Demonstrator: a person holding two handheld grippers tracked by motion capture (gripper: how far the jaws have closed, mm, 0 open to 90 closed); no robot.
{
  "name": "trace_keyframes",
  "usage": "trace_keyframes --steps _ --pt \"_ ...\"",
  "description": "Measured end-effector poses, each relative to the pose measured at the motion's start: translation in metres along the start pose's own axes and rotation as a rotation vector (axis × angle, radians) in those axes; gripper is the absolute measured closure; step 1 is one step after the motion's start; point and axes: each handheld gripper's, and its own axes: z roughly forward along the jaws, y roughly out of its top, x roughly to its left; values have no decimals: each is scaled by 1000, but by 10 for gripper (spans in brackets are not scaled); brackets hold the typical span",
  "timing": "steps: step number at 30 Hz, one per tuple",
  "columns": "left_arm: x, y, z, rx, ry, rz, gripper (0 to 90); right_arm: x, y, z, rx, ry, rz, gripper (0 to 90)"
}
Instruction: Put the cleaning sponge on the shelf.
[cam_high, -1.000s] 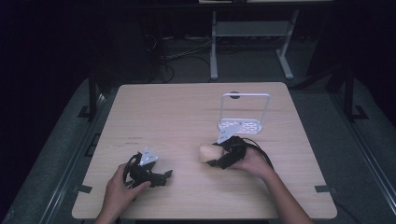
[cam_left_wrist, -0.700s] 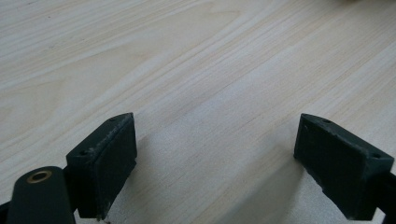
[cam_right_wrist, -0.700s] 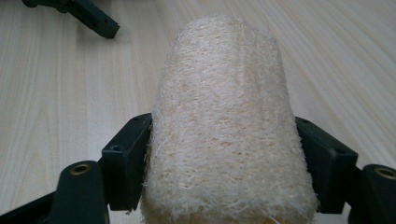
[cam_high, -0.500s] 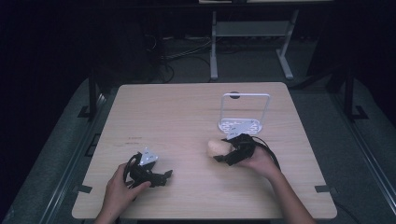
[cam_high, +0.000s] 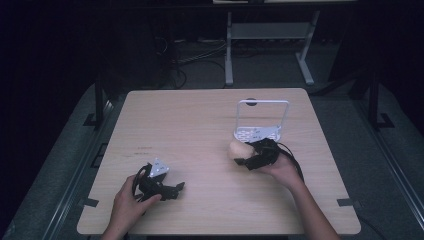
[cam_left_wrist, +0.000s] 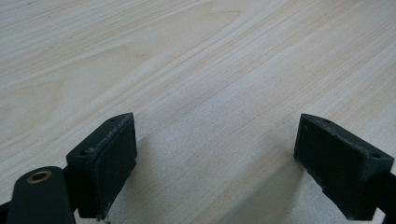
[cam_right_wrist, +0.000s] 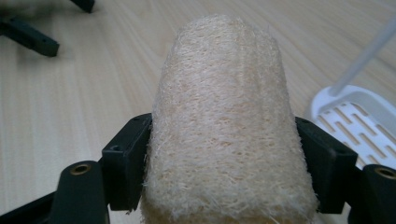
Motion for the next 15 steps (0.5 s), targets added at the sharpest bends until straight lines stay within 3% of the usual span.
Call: trace_keyframes --steps 15 --pt "0 0 0 0 0 0 125 -14 -4 -7 -3 -114 70 275"
